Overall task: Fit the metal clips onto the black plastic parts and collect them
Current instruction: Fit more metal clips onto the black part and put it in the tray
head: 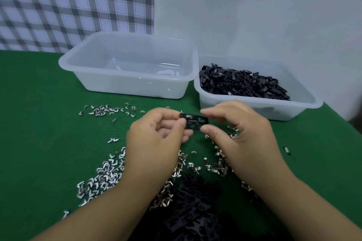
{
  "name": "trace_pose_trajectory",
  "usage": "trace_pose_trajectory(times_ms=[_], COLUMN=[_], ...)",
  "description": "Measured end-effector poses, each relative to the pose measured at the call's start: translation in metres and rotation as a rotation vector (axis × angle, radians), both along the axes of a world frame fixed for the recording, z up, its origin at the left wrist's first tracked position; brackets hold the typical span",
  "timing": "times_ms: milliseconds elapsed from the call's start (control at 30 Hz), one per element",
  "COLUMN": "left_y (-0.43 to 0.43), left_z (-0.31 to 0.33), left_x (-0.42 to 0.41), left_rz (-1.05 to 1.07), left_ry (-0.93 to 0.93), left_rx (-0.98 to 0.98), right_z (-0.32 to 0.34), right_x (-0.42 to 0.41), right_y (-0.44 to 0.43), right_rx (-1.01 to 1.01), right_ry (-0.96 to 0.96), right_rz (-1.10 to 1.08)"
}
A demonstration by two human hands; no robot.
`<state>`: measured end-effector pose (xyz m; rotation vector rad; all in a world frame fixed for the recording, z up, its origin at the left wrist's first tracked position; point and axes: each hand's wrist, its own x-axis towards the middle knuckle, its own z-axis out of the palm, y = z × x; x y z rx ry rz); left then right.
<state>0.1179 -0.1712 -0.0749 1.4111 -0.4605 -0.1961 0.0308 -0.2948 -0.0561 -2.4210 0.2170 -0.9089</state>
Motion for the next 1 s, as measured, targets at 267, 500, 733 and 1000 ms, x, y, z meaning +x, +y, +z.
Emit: trace_pose_trajectory(times_ms=[267,500,733,1000], left_y=[0.001,0.001,-0.001,0.002], left_z=[-0.001,0.001,0.0,0.0], left_x=[0.007,0.007,0.007,0.007], left_rz=[0.068,0.071,0.07,0.066], left_ry=[0.119,0.095,0.083,0.084], left_rx=[-0.077,-0.055,-0.051,-0.05], right_z=[-0.01,-0.011,-0.008,-0.008], right_x=[-0.001,0.0,0.009,0.0], right_y=[0.006,0.009,0.016,0.009], right_rx=[-0.139,-0.144,-0.162,0.009], right_ry=[0.365,0.372,0.422,0.335], right_rz=[0.114,0.175,0.209,0.109])
